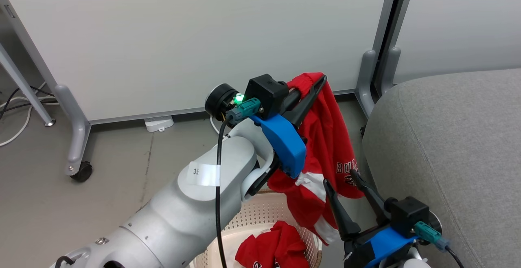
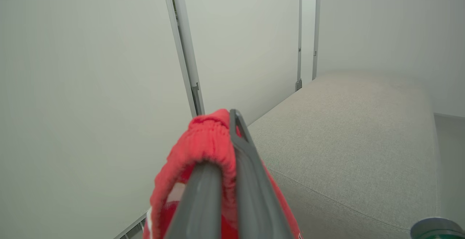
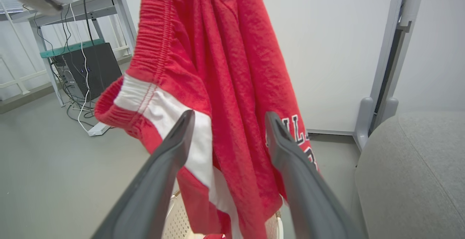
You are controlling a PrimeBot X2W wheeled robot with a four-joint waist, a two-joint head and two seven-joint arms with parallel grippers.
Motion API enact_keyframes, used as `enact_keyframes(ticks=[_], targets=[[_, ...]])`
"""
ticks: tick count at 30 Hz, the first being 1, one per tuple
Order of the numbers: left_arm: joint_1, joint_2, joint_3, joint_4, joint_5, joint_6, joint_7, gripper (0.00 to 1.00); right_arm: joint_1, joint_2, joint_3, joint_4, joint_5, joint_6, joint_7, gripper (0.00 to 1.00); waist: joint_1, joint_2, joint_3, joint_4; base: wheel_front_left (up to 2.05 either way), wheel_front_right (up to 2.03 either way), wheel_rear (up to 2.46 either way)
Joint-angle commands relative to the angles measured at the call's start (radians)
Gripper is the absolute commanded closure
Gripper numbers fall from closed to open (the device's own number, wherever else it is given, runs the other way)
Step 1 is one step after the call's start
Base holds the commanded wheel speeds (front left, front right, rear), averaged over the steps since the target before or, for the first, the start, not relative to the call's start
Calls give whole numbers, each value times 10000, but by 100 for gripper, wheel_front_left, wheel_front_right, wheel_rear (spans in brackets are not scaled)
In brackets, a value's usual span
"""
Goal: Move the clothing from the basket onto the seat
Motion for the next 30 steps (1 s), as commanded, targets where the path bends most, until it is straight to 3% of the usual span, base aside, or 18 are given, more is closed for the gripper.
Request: enact_keyframes(ticks=[1, 12, 30], targets=[[-141, 9, -75, 30, -107, 47, -38, 100, 58, -25, 63, 20, -33, 1, 45, 0, 0, -1, 1, 1, 0, 0, 0], [-356, 10, -549, 7, -500, 154, -127, 100, -686, -25, 93, 645, -525, 1, 397, 0, 0, -1, 147, -41, 0, 0, 0], [-415, 8, -1282, -423, -1019, 244, -189, 100, -2646, -28, 638, 3278, -754, 1, 402, 0, 0, -1, 176, -5, 0, 0, 0]])
